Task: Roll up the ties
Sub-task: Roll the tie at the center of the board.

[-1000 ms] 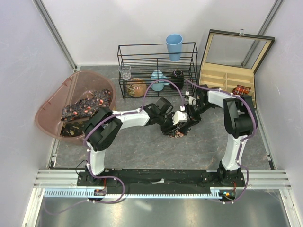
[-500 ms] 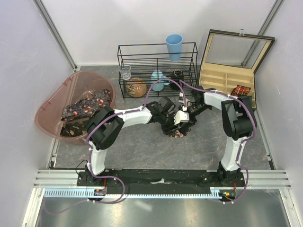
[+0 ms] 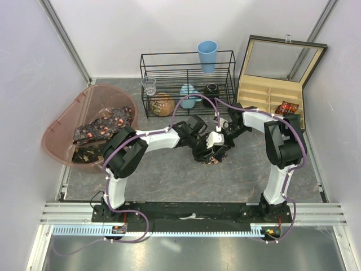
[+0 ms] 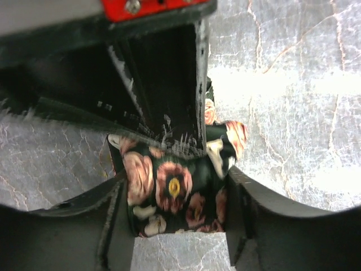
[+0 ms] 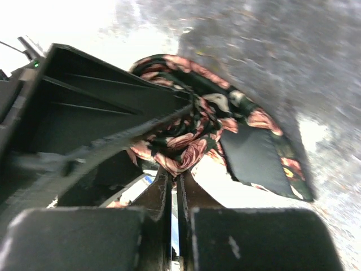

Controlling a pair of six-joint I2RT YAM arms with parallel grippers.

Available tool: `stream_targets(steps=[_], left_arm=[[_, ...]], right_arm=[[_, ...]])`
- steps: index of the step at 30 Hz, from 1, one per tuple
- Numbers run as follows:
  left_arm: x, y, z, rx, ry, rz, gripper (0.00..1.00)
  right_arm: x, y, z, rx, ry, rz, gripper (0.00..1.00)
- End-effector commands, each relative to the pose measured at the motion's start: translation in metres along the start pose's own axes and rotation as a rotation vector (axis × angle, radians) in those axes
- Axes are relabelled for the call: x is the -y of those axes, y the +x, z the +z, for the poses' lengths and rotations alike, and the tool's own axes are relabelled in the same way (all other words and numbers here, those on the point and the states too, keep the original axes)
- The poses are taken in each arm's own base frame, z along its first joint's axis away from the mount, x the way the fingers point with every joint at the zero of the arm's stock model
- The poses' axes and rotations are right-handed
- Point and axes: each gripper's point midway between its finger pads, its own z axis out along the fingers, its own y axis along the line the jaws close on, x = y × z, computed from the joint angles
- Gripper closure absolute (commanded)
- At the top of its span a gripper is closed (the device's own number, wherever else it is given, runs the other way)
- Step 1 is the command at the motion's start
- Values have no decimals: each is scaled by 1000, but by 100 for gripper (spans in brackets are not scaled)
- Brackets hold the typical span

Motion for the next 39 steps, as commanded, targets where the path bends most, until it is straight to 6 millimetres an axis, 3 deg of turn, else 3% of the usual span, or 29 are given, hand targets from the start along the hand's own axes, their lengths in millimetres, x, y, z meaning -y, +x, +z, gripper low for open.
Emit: stream_targets(steps=[1,2,6,12,17,22,35,39], left_arm=[[2,-7,-9,86,13,-27,36],[-3,-22,-11,140,-10,1,36],[-9,-42,-7,201,2,10,34],[-18,-46,5,220,-1,3,33],[-22,-37,9,202,-19,-3,32],[-27,-33,1,192,-58,0,30],[-33,12,3,32,-117,1,28],[-32,26,6,-26,-108,-4,35]], right_arm=[[68,-12,4,70,313,2,100],[70,-14,5,81,318,3,100],[78,-19,7,104,355,35,100],[95,-28,8,127,436,68,100],[102,-30,10,119,485,58,100],[107,-25,10,100,508,57,100],[95,-20,12,72,444,34,100],[89,-20,10,79,428,30,100]])
